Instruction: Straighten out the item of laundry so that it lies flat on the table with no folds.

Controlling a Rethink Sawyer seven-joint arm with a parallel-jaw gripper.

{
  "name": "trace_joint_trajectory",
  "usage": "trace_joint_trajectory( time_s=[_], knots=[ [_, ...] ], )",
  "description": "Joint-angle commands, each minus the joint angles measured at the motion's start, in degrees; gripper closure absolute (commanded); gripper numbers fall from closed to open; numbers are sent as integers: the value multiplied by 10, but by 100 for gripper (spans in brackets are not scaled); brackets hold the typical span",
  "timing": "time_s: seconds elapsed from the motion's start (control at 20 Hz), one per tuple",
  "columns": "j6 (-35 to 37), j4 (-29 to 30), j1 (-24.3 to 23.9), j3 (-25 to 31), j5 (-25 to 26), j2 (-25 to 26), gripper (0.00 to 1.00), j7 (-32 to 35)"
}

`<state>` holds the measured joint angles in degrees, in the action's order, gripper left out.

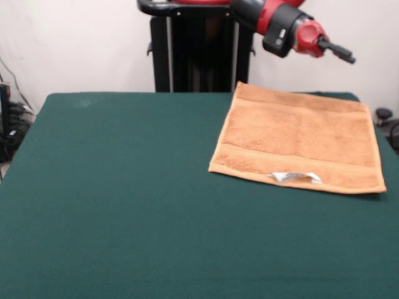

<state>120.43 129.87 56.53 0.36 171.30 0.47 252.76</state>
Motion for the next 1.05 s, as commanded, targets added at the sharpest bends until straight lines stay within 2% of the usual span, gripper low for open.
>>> trace_joint_trajectory(
  time_s=[0.05, 0.45, 1.05],
  knots=[
    [-19, 182, 10, 104, 19, 142, 0, 187],
    [3, 182, 11, 104, 20, 149, 0, 188],
    [-4, 179, 6, 103, 20, 145, 0, 188]
  ],
)
